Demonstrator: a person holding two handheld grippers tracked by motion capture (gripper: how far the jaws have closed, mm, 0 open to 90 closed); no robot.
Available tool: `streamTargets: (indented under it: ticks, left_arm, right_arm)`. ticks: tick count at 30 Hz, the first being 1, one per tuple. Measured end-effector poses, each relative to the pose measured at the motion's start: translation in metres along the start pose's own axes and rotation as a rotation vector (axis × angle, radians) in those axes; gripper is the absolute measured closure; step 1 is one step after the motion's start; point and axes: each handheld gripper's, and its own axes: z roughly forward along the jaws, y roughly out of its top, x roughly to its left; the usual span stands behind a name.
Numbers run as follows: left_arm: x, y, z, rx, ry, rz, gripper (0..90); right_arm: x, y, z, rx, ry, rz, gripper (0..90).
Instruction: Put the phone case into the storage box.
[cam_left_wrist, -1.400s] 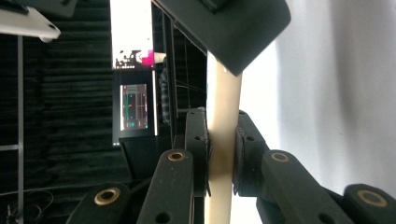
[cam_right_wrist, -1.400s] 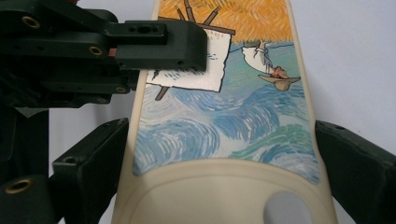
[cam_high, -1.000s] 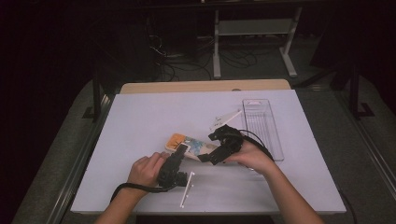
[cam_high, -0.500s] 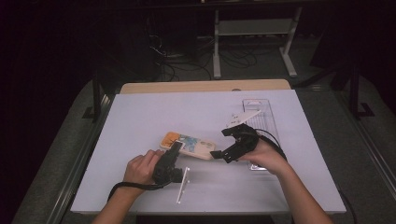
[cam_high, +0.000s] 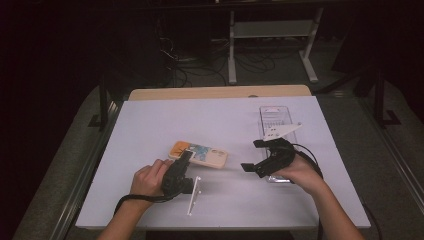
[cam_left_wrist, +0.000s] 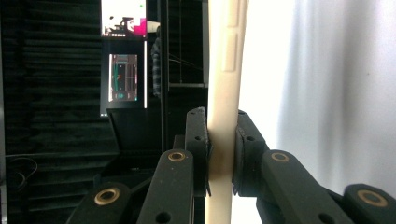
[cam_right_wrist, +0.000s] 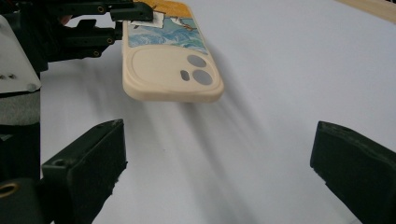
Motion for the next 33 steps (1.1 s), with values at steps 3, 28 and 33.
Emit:
streamTargets:
  ticks: [3,28,33]
  left_arm:
    - [0.001,-0.001,0.0,0.004,-0.002,-0.002,79.1]
    - [0.011,-0.015,0.003,0.029,-0.065,-0.194,79.0]
    - [0.011,-0.018,0.005,0.029,-0.092,-0.248,79.1]
  right_arm:
    - [-0.003,-0.004,-0.003,-0.01,-0.016,0.002,3.1]
    - [-0.007,-0.008,-0.001,-0.005,-0.017,0.018,3.1]
    - [-0.006,-0.008,0.0,0.002,-0.018,0.022,3.1]
